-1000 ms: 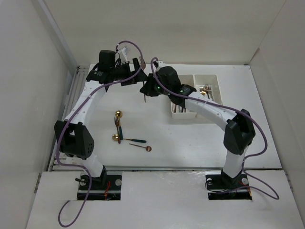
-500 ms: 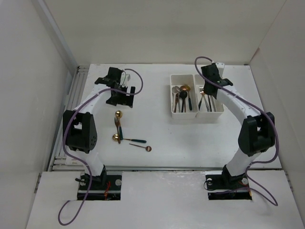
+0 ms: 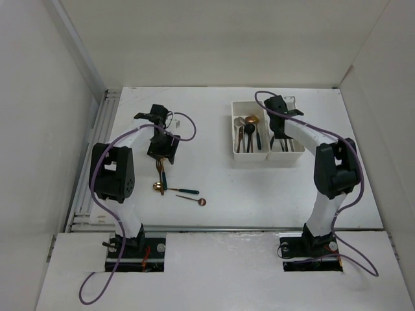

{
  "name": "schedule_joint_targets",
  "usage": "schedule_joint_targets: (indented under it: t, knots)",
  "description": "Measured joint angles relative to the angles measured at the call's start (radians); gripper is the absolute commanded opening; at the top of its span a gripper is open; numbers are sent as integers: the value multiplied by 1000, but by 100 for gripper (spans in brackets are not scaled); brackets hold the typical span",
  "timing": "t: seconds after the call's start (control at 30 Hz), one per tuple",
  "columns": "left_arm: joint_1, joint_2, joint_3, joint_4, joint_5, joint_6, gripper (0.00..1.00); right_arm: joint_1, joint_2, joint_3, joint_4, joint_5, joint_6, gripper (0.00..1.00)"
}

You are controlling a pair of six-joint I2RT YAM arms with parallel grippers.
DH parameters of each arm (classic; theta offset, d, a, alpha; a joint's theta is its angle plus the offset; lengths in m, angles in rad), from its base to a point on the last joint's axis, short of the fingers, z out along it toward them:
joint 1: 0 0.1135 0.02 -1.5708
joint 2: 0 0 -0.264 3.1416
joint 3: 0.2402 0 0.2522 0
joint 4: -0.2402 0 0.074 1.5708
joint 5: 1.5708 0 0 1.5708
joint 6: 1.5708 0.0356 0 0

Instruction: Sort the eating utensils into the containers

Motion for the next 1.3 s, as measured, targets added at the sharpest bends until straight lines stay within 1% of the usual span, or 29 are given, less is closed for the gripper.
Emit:
schedule_joint_targets:
  t: [0.1, 0.13, 0.23, 0.3, 0.6, 0.67, 0.7, 0.73, 0.87, 0.93, 1.17, 1.27, 1.3]
  knots:
    - [2, 22, -9, -18, 10, 18, 52, 0, -1, 9, -2, -1, -2, 52]
    - [3, 28, -12, -26, 14, 24, 50, 0, -3, 10, -2, -1, -3, 58]
    - [6, 47, -17, -48, 26, 39, 49, 0, -11, 16, -5, -2, -6, 61]
    - [7, 58, -17, -63, 34, 50, 46, 0, -24, 21, -13, -3, -6, 61]
    - [21, 94, -17, -101, 71, 83, 46, 0, -114, 32, -22, -2, 1, 61]
    - [21, 97, -17, -103, 77, 88, 42, 0, -126, 34, -22, 0, 1, 61]
    - [22, 101, -16, -107, 82, 93, 38, 0, -129, 34, -23, 1, 1, 61]
    - [22, 103, -16, -108, 85, 93, 35, 0, -132, 34, -24, 2, 1, 61]
    - [28, 114, -8, -128, 126, 107, 33, 0, -139, 34, -26, 3, 1, 61]
    - [27, 116, -5, -132, 136, 111, 28, 0, -142, 34, -26, 3, 1, 61]
    - [17, 155, 19, -117, 162, 119, 28, 0, -145, 34, -26, 3, 1, 61]
    - [11, 165, 29, -125, 172, 126, 32, 0, -152, 34, -27, 4, 1, 61]
    - [8, 166, 31, -125, 175, 130, 37, 0, -156, 34, -26, 4, 1, 61]
